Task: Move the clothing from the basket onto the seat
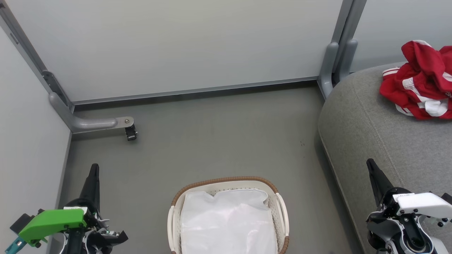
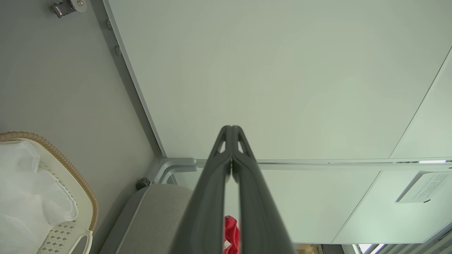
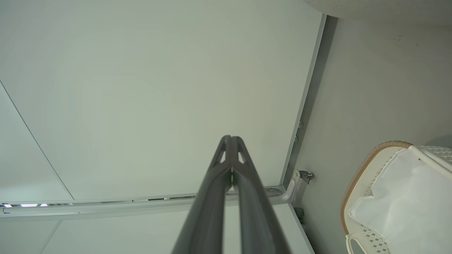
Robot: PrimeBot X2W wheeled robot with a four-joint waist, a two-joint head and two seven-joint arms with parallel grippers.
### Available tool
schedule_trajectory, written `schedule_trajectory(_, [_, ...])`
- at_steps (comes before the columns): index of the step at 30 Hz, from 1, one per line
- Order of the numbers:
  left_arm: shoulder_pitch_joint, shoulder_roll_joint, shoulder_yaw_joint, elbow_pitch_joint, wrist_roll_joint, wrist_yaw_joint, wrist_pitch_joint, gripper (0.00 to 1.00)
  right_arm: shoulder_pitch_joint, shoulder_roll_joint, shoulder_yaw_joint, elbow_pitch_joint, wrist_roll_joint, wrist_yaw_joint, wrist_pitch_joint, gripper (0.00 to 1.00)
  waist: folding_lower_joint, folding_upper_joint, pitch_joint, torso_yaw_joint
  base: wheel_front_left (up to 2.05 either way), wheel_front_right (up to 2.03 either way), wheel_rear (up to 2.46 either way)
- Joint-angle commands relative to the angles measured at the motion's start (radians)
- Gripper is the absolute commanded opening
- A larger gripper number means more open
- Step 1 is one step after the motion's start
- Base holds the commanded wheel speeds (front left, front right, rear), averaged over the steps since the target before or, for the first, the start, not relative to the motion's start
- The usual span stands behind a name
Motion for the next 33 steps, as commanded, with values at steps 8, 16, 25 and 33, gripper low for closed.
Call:
schedule_trajectory(8, [-0.010,-0.001,0.002,-0.002,-0.004,-0.006,0.003,0.00,-0.007,-0.006,-0.002,-0.004,0.004,0.000,0.001,0.00,0.0000,0.0000,0.000,0.000,0.00,0.00,0.00])
schedule_trajectory(16, [-0.010,-0.001,0.002,-0.002,-0.004,-0.006,0.003,0.00,-0.007,-0.006,-0.002,-0.004,0.004,0.000,0.001,0.00,0.0000,0.0000,0.000,0.000,0.00,0.00,0.00])
schedule_trajectory(25, [-0.010,-0.001,0.002,-0.002,-0.004,-0.006,0.003,0.00,-0.007,-0.006,-0.002,-0.004,0.004,0.000,0.001,0.00,0.0000,0.0000,0.000,0.000,0.00,0.00,0.00])
schedule_trajectory(33, [-0.010,-0.001,0.002,-0.002,-0.004,-0.006,0.003,0.00,-0.007,-0.006,-0.002,-0.004,0.004,0.000,0.001,0.00,0.0000,0.0000,0.000,0.000,0.00,0.00,0.00])
